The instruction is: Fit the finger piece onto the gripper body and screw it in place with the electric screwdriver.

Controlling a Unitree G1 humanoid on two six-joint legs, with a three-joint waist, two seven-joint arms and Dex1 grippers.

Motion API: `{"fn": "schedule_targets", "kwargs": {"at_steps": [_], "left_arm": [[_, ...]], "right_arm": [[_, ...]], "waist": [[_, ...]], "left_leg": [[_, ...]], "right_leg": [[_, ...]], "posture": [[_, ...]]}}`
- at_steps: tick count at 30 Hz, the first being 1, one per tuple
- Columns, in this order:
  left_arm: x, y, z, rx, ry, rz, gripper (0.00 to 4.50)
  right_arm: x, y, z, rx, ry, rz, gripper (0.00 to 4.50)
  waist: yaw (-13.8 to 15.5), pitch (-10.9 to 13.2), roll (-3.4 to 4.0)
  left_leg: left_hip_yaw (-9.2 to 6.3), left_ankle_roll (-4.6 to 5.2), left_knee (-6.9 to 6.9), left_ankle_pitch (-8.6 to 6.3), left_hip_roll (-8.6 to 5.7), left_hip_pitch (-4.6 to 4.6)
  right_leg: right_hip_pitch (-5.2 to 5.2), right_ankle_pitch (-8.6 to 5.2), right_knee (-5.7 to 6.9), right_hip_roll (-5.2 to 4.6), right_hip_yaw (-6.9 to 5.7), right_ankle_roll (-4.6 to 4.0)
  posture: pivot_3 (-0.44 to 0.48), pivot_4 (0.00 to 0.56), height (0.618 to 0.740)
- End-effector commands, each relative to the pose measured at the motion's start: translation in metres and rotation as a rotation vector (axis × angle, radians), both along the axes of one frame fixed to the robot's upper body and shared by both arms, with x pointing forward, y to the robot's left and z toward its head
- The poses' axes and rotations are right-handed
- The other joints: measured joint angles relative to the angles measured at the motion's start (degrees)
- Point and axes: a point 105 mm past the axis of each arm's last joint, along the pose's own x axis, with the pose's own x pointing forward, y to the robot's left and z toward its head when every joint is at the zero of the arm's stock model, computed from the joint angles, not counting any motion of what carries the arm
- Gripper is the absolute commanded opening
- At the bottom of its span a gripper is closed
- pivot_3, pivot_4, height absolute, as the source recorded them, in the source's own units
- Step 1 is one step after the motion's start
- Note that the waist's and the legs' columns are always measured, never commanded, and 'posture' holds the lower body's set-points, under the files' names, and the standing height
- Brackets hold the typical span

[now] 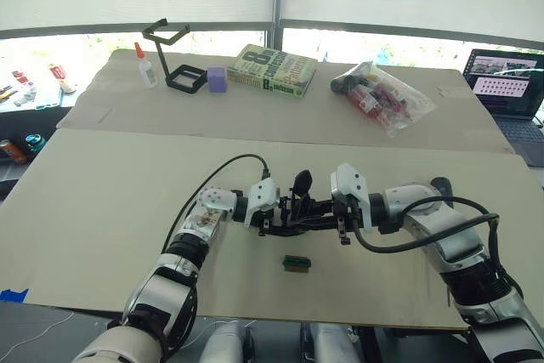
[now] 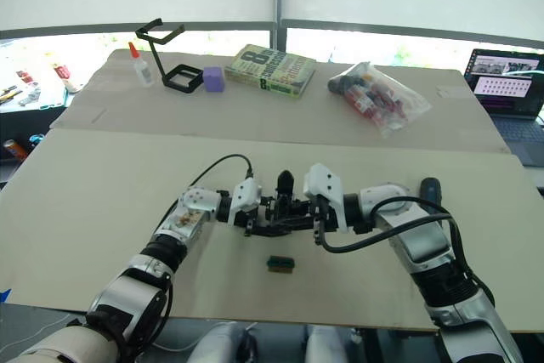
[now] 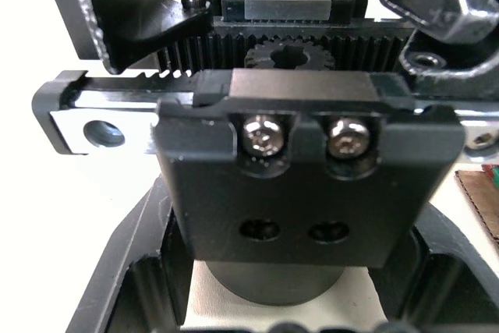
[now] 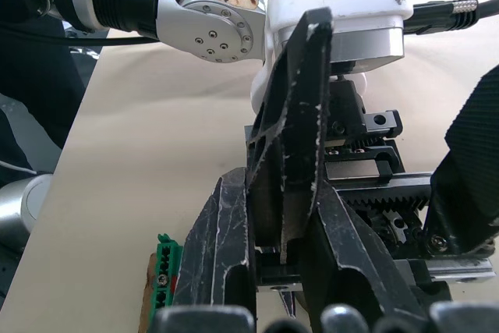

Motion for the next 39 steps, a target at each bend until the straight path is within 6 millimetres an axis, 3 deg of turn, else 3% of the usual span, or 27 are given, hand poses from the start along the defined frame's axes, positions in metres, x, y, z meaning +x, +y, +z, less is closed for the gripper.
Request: {"fn": "schedule_targets", "kwargs": {"at_steps": [1, 8, 19, 31, 32, 39], "left_arm": [[-0.007, 0.002, -0.011, 0.040, 0.031, -0.022, 2.36], [-0.007, 0.003, -0.013, 0.042, 0.039, -0.018, 2.36], [-0.009, 0.003, -0.015, 0.044, 0.050, -0.020, 2.36], [-0.008, 0.003, -0.016, 0.046, 0.054, -0.014, 2.36], [-0.008, 0.004, -0.016, 0.046, 0.054, -0.013, 2.36], [-0.006, 0.006, -0.018, 0.042, 0.064, 0.007, 2.36]], "right_arm": [[0.006, -0.013, -0.029, -0.095, 0.085, -0.086, 0.36], [0.003, -0.004, -0.009, -0.039, 0.037, -0.022, 0.36], [0.002, 0.000, -0.006, -0.123, 0.042, -0.026, 0.36], [-0.004, 0.008, 0.015, -0.035, -0.019, 0.026, 0.36], [-0.005, 0.009, 0.017, -0.027, -0.021, 0.032, 1.43], [-0.018, 0.018, 0.045, 0.112, -0.137, 0.126, 3.77]], "waist": [[-0.04, -0.04, -0.01], [-0.11, -0.05, -0.01], [-0.21, -0.05, 0.01], [-0.23, -0.05, 0.00], [-0.22, -0.05, 0.00], [-0.15, -0.05, 0.00]], "left_leg": [[0.00, 0.00, 0.00, 0.00, 0.00, 0.02], [0.00, 0.00, -0.01, 0.00, 0.02, 0.09], [0.00, 0.00, 0.00, 0.00, 0.01, 0.08], [0.01, 0.01, -0.04, -0.01, -0.02, 0.04], [0.01, 0.01, -0.04, -0.01, -0.02, 0.04], [0.01, 0.02, -0.04, -0.01, -0.04, -0.07]], "right_leg": [[0.01, 0.00, 0.00, 0.00, 0.00, 0.00], [0.05, 0.00, 0.01, -0.02, 0.00, 0.00], [0.03, 0.00, 0.02, -0.10, -0.02, -0.01], [0.00, 0.00, 0.01, -0.15, -0.05, 0.00], [-0.01, 0.00, 0.01, -0.15, -0.05, 0.00], [-0.09, 0.00, 0.00, -0.15, -0.07, 0.00]], "posture": [[0.000, 0.150, 0.740], [0.000, 0.150, 0.740], [0.000, 0.150, 0.740], [0.000, 0.150, 0.740], [0.000, 0.150, 0.740], [0.000, 0.150, 0.740]]}}
